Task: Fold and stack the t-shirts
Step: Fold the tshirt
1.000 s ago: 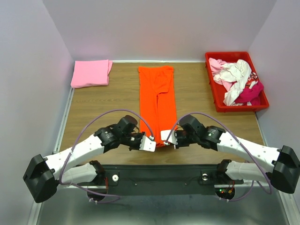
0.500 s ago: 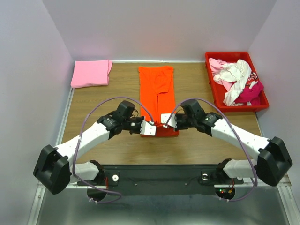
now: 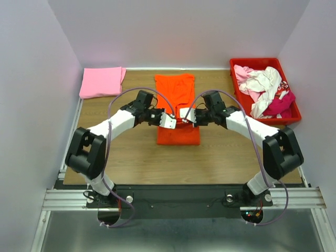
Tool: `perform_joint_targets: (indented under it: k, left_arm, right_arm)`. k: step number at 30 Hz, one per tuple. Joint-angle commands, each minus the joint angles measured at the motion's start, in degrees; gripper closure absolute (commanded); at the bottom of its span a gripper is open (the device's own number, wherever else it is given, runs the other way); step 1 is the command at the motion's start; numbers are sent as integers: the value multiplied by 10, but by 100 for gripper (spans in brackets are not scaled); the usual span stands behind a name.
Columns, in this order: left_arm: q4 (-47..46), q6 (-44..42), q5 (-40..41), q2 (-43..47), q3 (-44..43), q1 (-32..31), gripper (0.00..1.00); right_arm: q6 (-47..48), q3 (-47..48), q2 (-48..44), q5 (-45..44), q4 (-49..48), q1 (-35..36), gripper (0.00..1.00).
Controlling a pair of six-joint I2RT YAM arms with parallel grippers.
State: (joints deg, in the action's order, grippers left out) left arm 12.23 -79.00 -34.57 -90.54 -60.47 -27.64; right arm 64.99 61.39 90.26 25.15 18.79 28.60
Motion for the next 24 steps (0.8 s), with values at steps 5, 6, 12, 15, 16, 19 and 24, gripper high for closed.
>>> perform_joint_targets:
  k: [5, 6, 12, 15, 16, 19, 24]
  left_arm:
    - [4, -59, -38, -98, -113, 38, 100]
    - [9, -66, -38, -106, -130, 41, 100]
    - [14, -86, -37, -156, -163, 54, 100]
    - [3, -89, -25, -174, -169, 58, 100]
    - [1, -90, -22, -178, -171, 59, 100]
    - [-12, -76, -12, -196, -181, 66, 90]
    - [-70, -18, 6, -192, -195, 76, 43]
  right_arm:
    - [51, 99, 86, 48, -26, -44, 99]
    - [53, 106, 96, 53, -25, -48, 99]
    - [62, 159, 162, 58, -27, -57, 99]
    - [62, 174, 185, 56, -30, -58, 100]
    - [64, 176, 191, 52, -31, -58, 99]
    - [48, 195, 213, 30, -36, -57, 88]
    - [16, 204, 203, 7, -50, -60, 49]
